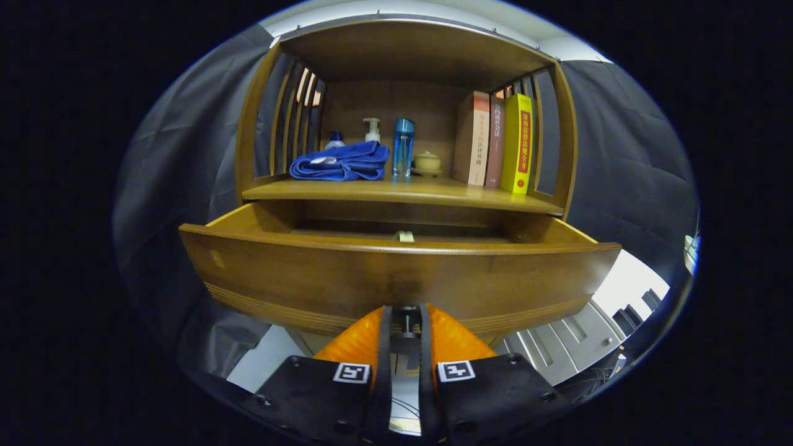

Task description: Pull open the drawer, take out the items inside it, and place them on the countertop above the cabinet.

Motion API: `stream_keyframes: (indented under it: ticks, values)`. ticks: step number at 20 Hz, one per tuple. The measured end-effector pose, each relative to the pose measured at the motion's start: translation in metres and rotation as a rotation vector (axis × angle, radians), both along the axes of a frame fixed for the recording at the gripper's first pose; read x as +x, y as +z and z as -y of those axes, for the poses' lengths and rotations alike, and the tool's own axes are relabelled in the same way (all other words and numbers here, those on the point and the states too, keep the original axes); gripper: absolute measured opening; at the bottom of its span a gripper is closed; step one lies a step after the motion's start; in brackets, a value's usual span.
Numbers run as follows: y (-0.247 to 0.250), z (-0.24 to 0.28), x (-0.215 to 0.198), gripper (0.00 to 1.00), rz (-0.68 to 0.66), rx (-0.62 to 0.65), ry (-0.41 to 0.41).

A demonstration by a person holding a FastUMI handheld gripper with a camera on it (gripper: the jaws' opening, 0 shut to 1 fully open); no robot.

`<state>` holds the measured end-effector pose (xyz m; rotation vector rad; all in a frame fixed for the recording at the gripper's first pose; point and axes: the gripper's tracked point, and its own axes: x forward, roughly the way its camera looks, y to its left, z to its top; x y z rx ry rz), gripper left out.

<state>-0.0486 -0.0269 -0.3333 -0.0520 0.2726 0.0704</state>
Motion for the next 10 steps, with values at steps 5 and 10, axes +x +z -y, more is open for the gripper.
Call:
stream_keyframes:
  ticks: [5, 10]
  values:
    - [-0.038, -0.043, -0.045, 0.09, -0.069, -0.122, 0.185]
    - [0.024, -0.055, -0.021, 0.34, 0.010, -0.080, 0.185]
